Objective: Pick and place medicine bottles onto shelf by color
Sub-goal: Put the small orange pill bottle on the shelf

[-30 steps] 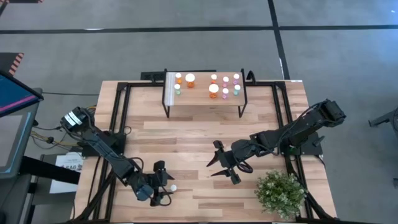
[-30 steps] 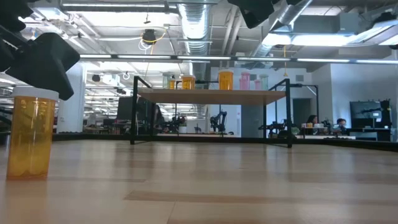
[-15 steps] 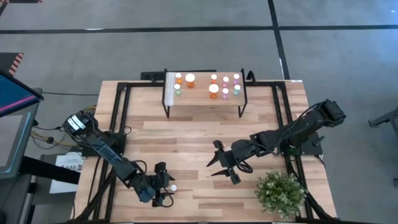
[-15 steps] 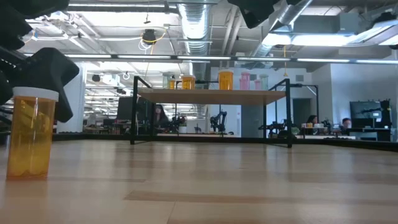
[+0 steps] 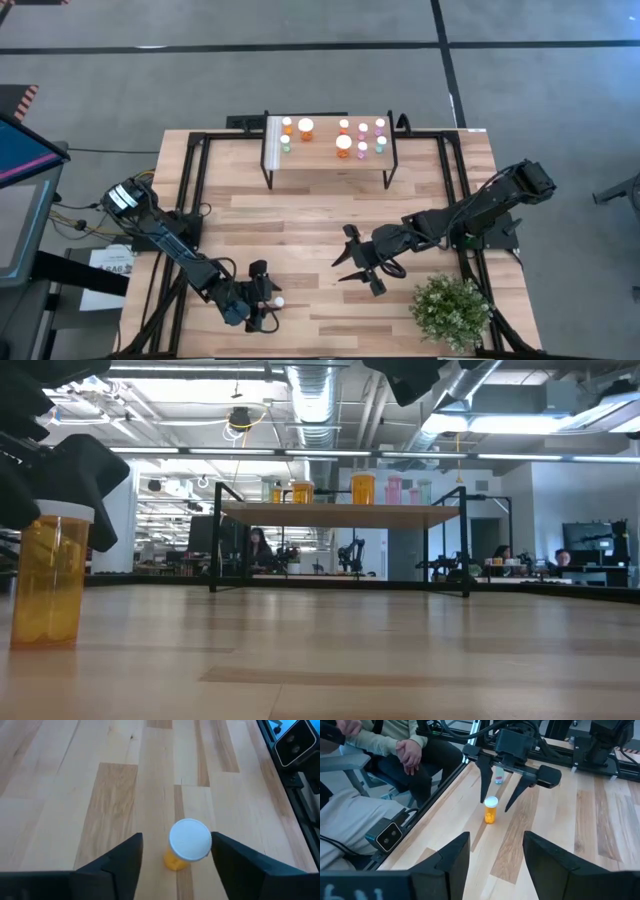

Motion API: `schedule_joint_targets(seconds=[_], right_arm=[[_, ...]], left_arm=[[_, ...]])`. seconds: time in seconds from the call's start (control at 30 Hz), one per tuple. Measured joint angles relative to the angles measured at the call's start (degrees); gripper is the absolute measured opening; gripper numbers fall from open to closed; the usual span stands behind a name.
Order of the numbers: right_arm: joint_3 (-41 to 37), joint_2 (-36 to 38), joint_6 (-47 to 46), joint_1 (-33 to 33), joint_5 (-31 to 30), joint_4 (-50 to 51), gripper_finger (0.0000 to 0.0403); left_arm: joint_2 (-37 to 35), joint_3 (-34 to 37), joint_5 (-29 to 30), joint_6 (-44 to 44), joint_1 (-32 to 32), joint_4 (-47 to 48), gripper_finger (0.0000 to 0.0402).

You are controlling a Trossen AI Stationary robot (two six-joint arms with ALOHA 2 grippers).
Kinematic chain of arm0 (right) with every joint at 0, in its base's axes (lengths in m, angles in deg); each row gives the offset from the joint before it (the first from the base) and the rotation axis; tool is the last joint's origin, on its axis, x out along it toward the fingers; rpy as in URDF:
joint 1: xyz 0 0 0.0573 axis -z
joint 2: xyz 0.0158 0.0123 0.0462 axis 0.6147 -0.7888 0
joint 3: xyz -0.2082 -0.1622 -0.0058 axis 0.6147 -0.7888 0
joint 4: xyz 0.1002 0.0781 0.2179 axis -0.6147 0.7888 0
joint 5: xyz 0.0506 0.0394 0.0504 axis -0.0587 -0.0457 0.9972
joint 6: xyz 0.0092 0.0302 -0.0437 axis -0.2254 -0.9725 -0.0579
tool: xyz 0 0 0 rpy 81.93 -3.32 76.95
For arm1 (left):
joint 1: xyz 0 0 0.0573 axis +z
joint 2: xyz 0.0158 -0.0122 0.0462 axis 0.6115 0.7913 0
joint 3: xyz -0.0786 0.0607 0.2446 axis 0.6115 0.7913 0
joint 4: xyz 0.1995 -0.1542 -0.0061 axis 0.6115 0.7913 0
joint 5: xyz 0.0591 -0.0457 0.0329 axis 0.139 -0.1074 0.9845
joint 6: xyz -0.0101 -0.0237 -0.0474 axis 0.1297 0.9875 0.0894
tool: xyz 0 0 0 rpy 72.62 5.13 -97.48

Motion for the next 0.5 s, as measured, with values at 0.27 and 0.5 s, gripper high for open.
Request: schedule_joint_targets(seconds=[0.27, 0.5], right_arm=[[0.0, 0.0, 0.0, 0.0, 0.0, 0.0, 0.0201], [0.0, 0.0, 0.0, 0.0, 0.0, 0.0, 0.0201]], left_arm=[[0.0, 0.0, 0.0, 0.0, 0.0, 0.0, 0.0160], [0.0, 0.0, -0.5, -0.9, 0.0, -0.1, 0.0126]])
